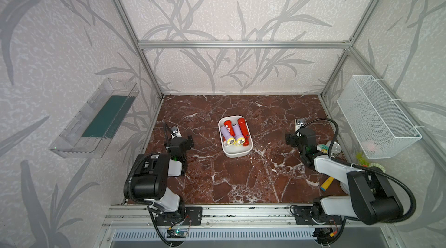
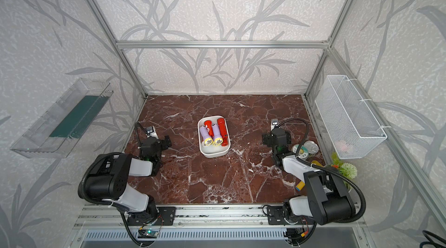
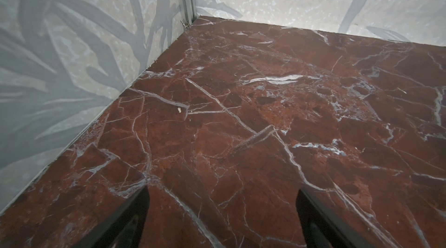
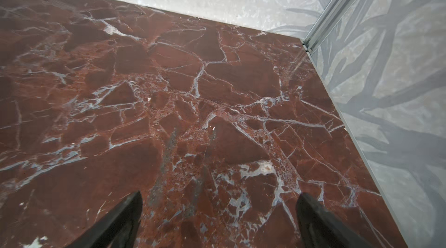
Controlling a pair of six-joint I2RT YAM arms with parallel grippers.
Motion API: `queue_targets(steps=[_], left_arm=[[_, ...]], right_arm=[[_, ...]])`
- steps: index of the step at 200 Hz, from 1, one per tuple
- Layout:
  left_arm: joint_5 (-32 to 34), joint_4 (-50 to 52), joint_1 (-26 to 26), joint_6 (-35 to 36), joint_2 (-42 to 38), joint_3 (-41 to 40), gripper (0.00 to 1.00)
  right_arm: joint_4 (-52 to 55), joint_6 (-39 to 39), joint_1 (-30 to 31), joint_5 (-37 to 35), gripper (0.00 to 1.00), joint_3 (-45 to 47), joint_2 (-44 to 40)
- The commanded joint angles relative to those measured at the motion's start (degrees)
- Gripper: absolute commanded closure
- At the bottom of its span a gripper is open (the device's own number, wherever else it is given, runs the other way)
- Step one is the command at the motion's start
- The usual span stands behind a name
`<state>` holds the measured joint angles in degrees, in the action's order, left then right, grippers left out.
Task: Put the flashlights into the storage boxes
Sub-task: Reset both arms
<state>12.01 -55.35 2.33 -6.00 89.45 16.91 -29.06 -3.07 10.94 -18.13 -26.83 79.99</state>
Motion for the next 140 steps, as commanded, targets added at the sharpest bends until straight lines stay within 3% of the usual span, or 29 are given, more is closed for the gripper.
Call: queue_targets(steps=[1, 24, 41, 57, 78, 102, 140], left_arm=[[-1.65, -5.46, 0.22, 0.73, 0.43, 1.38, 0.03], [-1.78, -4.38, 0.27, 0.71, 0.35, 1.75, 0.03], [-1.84, -3.41, 0.27, 0.47, 0.15, 2.08, 0.03], [-1.79, -2.89, 0.3, 0.55, 0.09, 2.38, 0.03], [-1.65, -2.52, 0.32, 0.53, 0.13, 2.56, 0.02], [-1.59, -2.33, 0.28, 0.55, 0.17, 2.62, 0.01], [-1.55, -2.37, 0.27, 0.63, 0.18, 2.68, 0.01]], right_arm=[[-7.76, -1.37, -0.83, 3.38, 0.01, -0.93, 3.82], [-16.71, -2.1, -1.22, 6.17, 0.01, 1.69, 7.39], [-16.08, -1.91, -3.22, 11.92, 0.01, 2.95, 7.11], [-27.51, -1.86, -4.52, 16.2, 0.01, 5.52, 11.06], [-16.73, -1.67, -5.11, 17.52, 0.01, 2.7, 7.87], [-21.85, -1.87, -5.14, 17.53, 0.01, 4.19, 9.26], [-19.11, -1.94, -5.11, 17.65, 0.01, 3.42, 8.43]])
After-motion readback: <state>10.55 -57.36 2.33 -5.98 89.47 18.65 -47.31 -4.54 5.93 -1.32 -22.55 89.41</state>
